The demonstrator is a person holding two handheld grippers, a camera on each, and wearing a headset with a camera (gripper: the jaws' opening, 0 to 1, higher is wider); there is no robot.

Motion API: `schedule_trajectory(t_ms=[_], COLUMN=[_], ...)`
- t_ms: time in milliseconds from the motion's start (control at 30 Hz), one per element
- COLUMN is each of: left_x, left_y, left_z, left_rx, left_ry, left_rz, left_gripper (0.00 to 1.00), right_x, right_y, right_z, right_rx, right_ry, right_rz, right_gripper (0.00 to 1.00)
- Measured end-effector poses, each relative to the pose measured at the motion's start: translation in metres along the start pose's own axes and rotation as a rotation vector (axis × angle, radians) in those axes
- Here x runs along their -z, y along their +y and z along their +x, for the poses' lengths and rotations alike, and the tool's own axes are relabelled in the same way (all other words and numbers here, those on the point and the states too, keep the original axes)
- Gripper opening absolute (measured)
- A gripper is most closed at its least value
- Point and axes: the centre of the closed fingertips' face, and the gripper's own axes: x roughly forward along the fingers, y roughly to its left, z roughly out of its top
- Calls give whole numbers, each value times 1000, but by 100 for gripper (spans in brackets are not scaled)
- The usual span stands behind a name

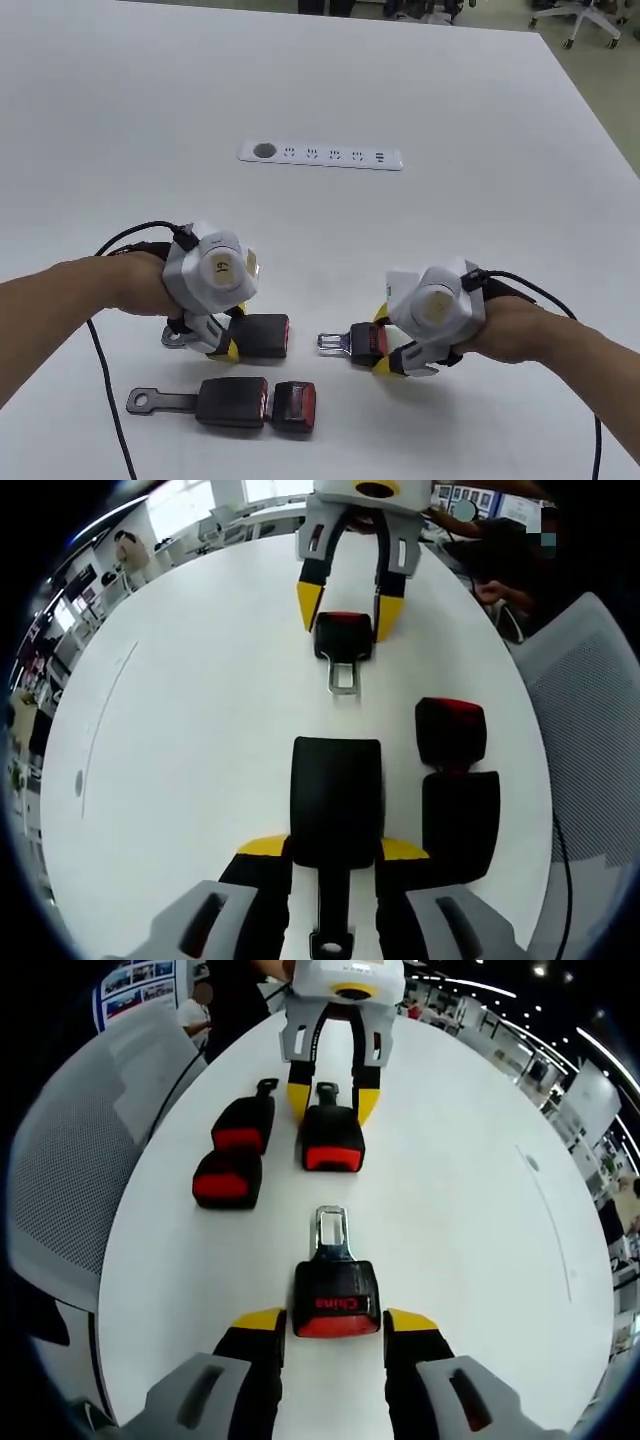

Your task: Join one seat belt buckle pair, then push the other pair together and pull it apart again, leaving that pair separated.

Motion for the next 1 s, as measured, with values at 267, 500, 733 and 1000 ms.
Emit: schedule_trajectory(t_ms=[267, 500, 733, 1000], left_x=[4, 7, 14, 19], left_y=[0, 0, -2, -10], left_z=[-3, -14, -22, -37], left_rx=[-11, -31, -45, -78], left_ry=[6, -14, -62, -126], left_rz=[7, -14, -85, -172], left_gripper=[39, 41, 46, 50], right_x=[-2, -4, -1, 3], right_y=[0, 1, 4, 10], right_z=[-4, -13, -20, -28], right_rx=[12, 27, 44, 62], right_ry=[-11, -39, -68, -110], right_rz=[18, 44, 95, 154], right_gripper=[43, 50, 57, 63])
